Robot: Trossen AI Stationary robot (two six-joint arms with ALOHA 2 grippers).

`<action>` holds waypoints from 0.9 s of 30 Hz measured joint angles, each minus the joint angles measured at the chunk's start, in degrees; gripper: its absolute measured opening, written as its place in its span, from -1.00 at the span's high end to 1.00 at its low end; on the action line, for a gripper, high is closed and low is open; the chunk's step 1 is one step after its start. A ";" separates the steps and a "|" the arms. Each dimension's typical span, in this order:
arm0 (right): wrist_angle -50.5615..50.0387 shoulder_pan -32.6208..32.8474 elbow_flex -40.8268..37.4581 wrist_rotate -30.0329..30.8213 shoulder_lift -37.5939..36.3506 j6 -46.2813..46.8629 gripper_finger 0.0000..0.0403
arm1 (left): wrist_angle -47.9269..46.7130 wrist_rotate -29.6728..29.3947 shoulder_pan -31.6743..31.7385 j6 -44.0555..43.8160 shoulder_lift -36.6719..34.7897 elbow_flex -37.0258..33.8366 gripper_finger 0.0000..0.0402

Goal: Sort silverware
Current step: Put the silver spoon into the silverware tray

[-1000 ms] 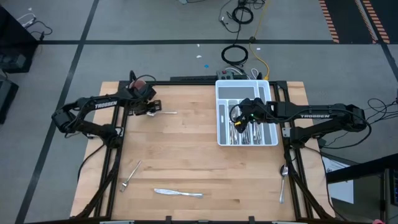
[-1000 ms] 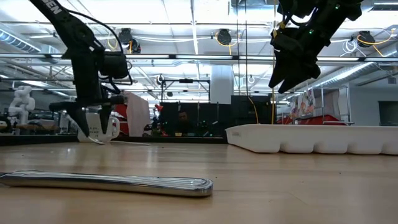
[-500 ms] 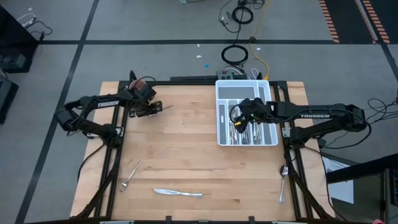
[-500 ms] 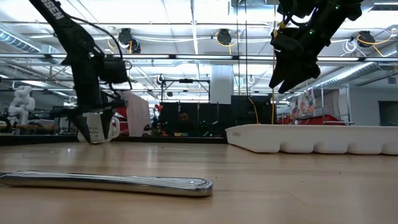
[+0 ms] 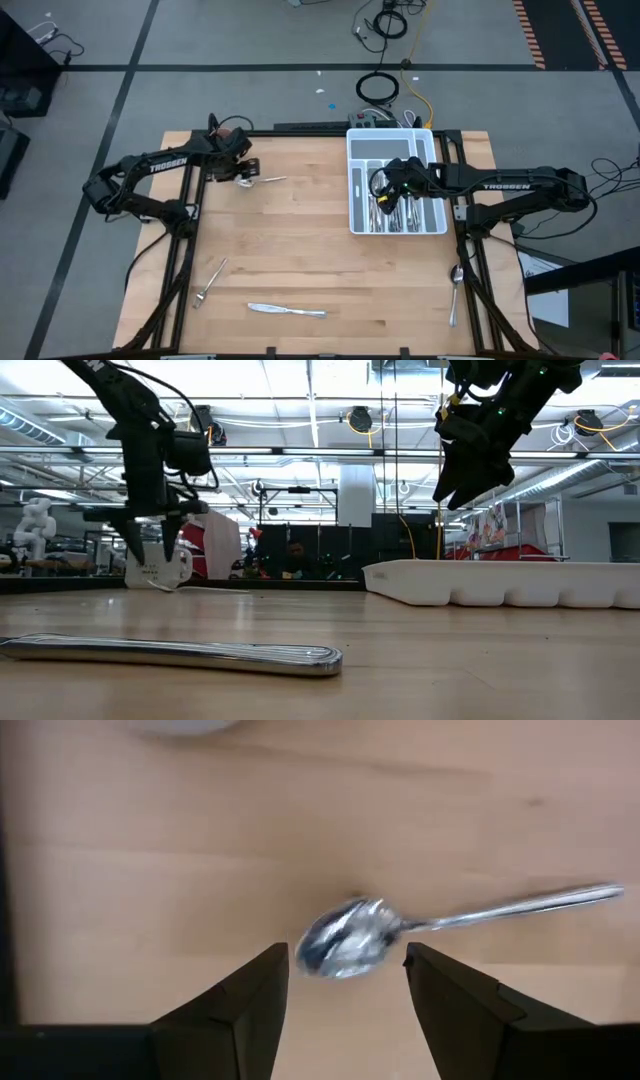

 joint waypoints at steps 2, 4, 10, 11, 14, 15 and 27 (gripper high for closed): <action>0.02 0.00 0.00 0.00 0.00 0.00 -0.35 | -1.94 0.09 0.77 0.03 0.00 -0.55 -0.04; 0.04 0.00 0.00 0.02 0.00 0.00 -0.35 | -2.26 0.44 1.32 -0.41 0.02 -1.72 -0.04; 0.07 0.00 0.00 0.02 0.00 0.02 -0.35 | 1.75 3.05 1.26 -1.44 0.02 -4.49 -0.04; 0.08 0.00 0.00 0.02 0.00 0.00 -0.35 | 3.16 3.46 1.24 -1.48 0.02 -5.08 -0.04; 0.09 0.02 0.00 0.02 0.06 0.02 -0.35 | 7.26 4.14 1.24 -1.71 0.02 -6.61 -0.04; 0.11 0.00 0.00 0.02 0.15 0.02 -0.35 | 8.17 4.45 1.24 -2.10 0.05 -6.98 -0.04; -0.63 0.02 0.00 0.02 0.83 0.02 -0.35 | 23.45 6.09 1.46 -3.04 0.02 -14.37 0.17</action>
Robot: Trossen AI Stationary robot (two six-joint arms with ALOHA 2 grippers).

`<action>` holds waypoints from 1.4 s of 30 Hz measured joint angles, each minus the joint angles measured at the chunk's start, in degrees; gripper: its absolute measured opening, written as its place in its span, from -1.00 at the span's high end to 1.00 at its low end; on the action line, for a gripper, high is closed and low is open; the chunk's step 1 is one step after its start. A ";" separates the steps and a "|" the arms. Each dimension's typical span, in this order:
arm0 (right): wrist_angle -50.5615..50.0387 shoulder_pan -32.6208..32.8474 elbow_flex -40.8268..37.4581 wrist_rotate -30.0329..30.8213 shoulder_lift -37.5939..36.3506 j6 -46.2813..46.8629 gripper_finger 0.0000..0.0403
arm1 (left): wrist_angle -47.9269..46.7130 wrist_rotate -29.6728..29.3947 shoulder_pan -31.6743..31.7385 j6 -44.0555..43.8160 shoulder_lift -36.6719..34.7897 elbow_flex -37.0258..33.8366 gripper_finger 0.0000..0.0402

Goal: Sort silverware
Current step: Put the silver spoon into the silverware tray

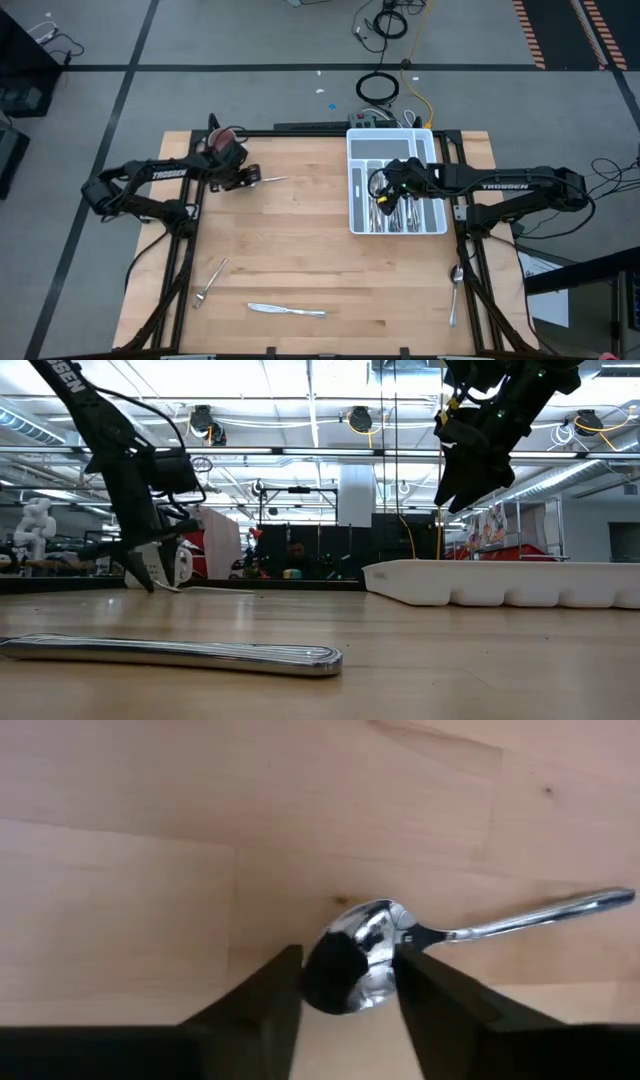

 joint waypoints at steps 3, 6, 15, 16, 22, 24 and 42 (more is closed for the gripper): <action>0.01 0.00 0.00 -0.01 -0.02 -0.02 -0.35 | 0.95 -2.14 -0.07 0.04 0.00 -0.97 0.47; 0.02 -0.01 0.00 -0.01 -0.02 -0.02 -0.35 | 3.69 -3.39 -0.07 0.46 0.04 -1.13 0.83; -0.07 0.12 0.00 -1.98 -0.52 3.03 -0.34 | 16.49 2.40 -3.66 -1.37 -0.24 -0.28 0.98; -0.05 0.13 0.00 -2.79 -0.98 3.00 -0.34 | 16.32 2.61 -4.72 -1.53 -0.25 0.36 0.98; -0.09 0.07 -0.02 -5.95 -5.72 2.60 -0.25 | 15.61 2.99 -11.30 -2.55 -0.87 5.97 0.99; -0.03 0.01 -0.02 -5.89 -7.69 2.00 -0.23 | 15.48 2.88 -13.24 -2.73 -0.91 7.97 0.99; -6.19 -0.72 8.10 -7.27 -21.28 -12.61 -0.22 | -5.96 14.41 -21.59 19.40 10.60 42.38 1.00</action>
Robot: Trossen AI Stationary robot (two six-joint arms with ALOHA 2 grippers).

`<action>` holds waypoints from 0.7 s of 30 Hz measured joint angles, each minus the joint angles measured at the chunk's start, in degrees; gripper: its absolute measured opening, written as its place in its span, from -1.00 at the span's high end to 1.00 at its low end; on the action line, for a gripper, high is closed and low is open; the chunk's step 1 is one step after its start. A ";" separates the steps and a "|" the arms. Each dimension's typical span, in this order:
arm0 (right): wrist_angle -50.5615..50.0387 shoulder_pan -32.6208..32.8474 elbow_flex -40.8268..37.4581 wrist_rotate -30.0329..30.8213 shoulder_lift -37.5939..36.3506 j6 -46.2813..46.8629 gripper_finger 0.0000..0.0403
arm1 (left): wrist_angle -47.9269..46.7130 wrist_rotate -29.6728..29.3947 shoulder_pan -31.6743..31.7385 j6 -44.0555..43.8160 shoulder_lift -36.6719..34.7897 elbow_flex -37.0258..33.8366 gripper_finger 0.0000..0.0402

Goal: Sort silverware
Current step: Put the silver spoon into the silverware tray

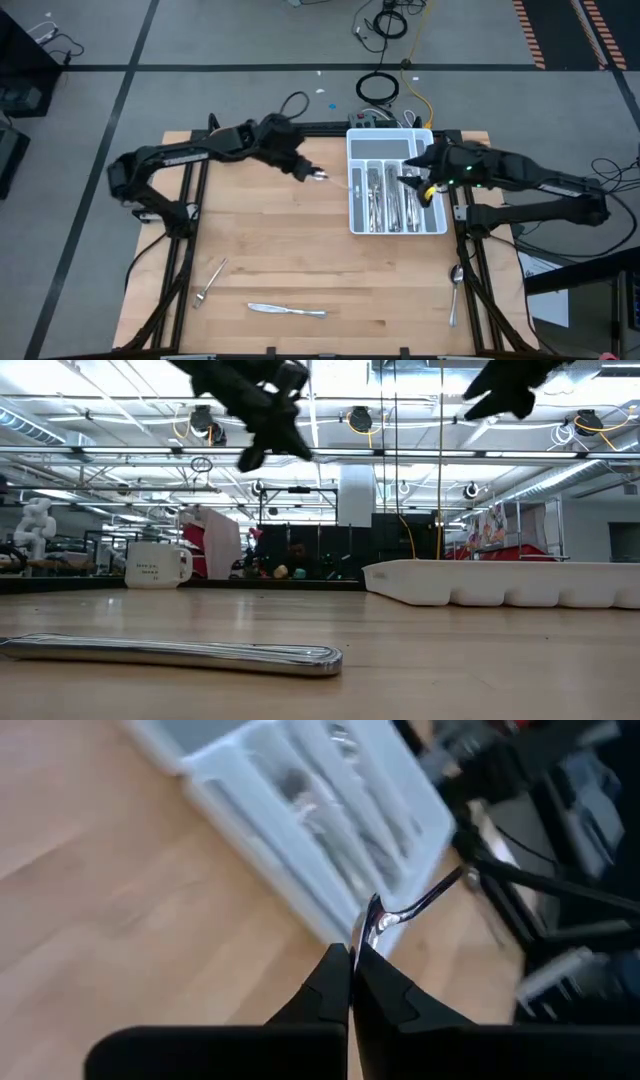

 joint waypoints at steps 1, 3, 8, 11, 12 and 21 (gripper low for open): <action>-1.58 -0.02 1.36 0.11 -0.34 -0.38 -0.22 | -0.19 1.38 0.00 0.95 2.03 2.27 1.00; -5.12 0.00 4.04 0.66 -0.93 -1.00 -0.22 | -0.01 3.48 0.00 2.56 6.45 7.02 1.00; -16.36 0.00 8.33 5.32 -1.08 -1.06 -0.22 | -1.42 9.14 0.04 7.25 19.42 21.52 1.00; -20.63 0.00 9.21 5.90 -1.16 -0.15 -0.22 | -5.56 12.87 0.33 11.91 27.45 32.27 1.00; -21.68 0.00 9.30 5.90 -1.30 0.54 -0.22 | -7.18 14.14 0.46 13.52 30.04 35.87 1.00; -24.26 0.00 9.43 5.96 -2.13 7.32 -0.23 | -14.92 21.54 2.93 22.88 49.23 64.26 1.00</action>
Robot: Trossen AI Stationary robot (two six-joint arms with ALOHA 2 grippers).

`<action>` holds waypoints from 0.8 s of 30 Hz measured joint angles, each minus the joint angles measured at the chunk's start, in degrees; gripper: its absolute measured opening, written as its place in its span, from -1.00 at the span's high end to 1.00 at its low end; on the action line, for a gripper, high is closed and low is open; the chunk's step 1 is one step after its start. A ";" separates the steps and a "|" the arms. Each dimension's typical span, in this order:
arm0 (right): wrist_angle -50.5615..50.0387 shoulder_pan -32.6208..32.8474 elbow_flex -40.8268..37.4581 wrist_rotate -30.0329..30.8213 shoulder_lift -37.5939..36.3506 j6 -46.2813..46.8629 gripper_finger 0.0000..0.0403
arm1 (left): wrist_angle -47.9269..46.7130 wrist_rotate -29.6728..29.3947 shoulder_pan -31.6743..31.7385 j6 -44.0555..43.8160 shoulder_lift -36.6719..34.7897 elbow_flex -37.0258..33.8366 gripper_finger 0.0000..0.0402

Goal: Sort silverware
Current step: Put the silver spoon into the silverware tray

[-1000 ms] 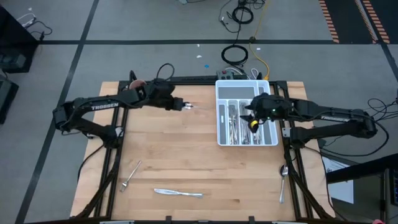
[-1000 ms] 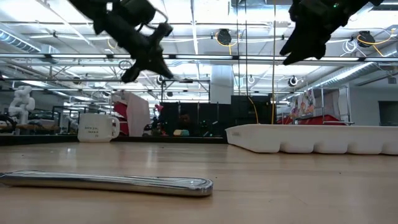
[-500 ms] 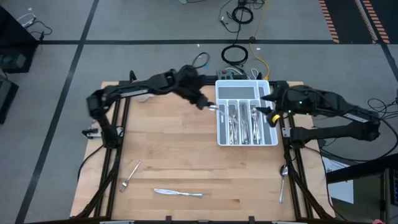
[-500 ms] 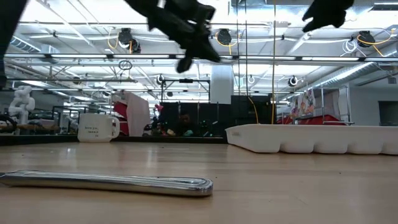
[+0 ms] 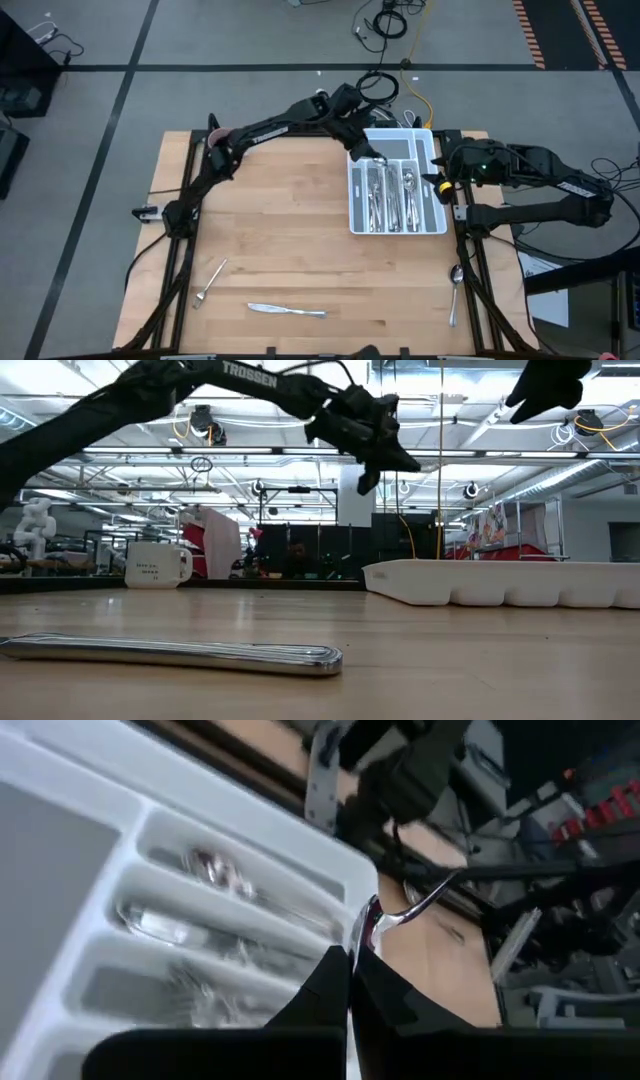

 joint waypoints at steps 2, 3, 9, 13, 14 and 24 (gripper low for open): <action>-0.02 0.00 0.00 0.05 -0.02 1.10 -0.23 | 4.24 0.67 0.64 -0.11 0.66 -1.04 1.00; -0.02 0.00 0.00 0.17 -0.02 1.30 -0.23 | 4.52 0.92 0.98 0.16 1.03 -1.06 1.00; 0.47 -0.22 0.00 7.20 2.61 -3.15 -0.23 | 1.54 1.09 1.22 3.59 2.66 -0.88 1.00; 6.10 -2.40 -0.02 4.14 7.33 -9.29 -0.23 | -2.47 1.09 -0.29 7.60 2.53 -0.86 1.00; 7.45 -3.10 -0.02 2.00 8.89 -10.88 -0.23 | -3.58 1.09 -0.81 8.43 2.53 -0.86 1.00; 11.97 -9.43 -0.07 -19.01 23.08 -20.94 -0.23 | -10.19 -2.16 -5.49 13.87 2.44 -0.86 1.00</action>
